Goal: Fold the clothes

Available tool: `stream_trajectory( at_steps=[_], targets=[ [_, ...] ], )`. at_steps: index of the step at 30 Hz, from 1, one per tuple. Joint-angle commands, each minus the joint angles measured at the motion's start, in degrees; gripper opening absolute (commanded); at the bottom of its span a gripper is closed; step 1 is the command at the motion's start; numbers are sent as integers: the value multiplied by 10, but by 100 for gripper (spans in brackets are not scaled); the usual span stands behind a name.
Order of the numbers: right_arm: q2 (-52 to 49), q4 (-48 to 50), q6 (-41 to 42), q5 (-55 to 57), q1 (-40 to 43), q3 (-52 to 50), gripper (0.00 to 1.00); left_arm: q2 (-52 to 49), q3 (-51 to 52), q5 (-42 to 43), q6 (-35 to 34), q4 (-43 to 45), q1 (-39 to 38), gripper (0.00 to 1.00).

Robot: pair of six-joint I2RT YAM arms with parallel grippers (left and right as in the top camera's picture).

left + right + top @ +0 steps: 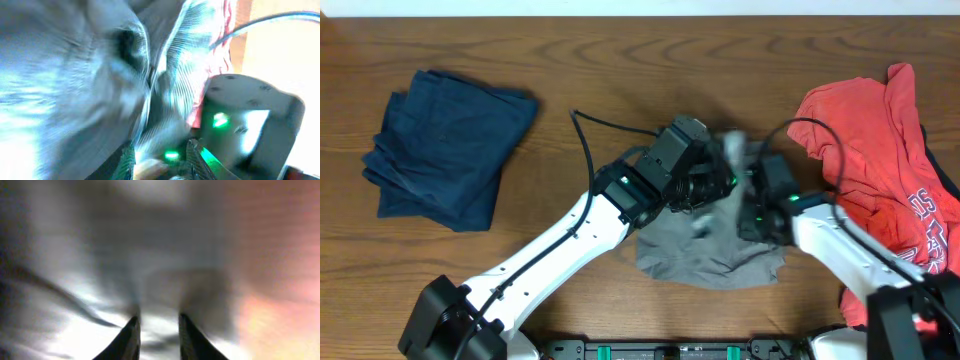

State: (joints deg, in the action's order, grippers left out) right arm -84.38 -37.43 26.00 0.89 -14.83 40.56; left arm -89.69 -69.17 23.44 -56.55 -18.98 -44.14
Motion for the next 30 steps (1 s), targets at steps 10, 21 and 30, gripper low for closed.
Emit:
stream_trajectory(
  at_steps=[10, 21, 30],
  targets=[
    [156, -119, -85, -168, 61, 139, 24, -4, -13, -118, 191, 20, 162, 36],
    [108, -117, -19, -242, -62, 54, 25, -105, -13, -116, 234, 102, 163, 36],
    [87, -65, 125, -170, -78, -70, 25, -218, -13, -41, 234, 114, 140, 36]
  ],
)
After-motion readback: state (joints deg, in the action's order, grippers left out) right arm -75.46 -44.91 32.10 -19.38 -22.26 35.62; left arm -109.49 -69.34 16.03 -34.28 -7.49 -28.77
